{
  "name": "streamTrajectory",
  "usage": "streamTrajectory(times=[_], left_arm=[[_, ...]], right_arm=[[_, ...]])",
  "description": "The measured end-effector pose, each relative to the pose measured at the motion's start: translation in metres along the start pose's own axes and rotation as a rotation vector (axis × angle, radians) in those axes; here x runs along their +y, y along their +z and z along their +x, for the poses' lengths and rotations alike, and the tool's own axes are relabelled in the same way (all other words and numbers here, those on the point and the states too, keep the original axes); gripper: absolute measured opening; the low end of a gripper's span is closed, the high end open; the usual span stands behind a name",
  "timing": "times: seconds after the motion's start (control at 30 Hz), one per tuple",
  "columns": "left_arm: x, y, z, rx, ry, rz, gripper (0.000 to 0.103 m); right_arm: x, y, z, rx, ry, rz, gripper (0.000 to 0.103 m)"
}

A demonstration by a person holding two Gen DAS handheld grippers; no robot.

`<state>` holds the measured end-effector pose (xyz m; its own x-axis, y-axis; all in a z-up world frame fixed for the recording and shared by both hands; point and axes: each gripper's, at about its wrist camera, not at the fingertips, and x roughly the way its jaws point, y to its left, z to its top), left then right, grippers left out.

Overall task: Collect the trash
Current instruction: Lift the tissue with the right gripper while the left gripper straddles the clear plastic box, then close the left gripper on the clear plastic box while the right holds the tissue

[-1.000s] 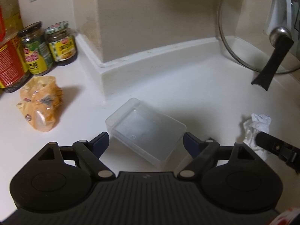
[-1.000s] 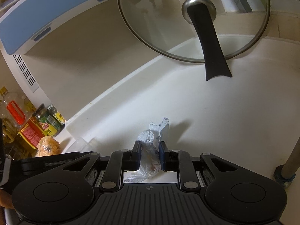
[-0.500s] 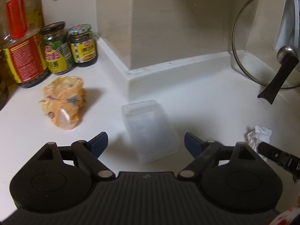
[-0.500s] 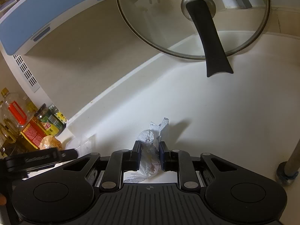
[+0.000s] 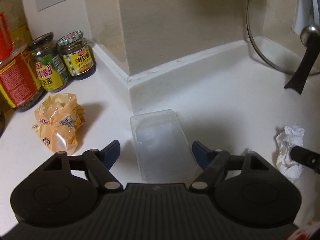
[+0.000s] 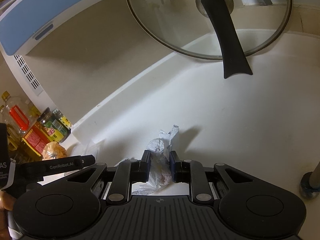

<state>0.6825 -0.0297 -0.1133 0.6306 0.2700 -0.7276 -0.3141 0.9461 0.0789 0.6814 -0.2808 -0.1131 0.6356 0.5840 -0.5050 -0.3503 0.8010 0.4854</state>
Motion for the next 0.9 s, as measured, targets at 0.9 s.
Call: streamTrajectory(times=[0.9], left_arm=[[0.055, -0.04, -0.116, -0.096, -0.048, -0.014, 0.053]], right_arm=[[0.045, -0.02, -0.056, -0.047, 0.058, -0.06, 0.02]])
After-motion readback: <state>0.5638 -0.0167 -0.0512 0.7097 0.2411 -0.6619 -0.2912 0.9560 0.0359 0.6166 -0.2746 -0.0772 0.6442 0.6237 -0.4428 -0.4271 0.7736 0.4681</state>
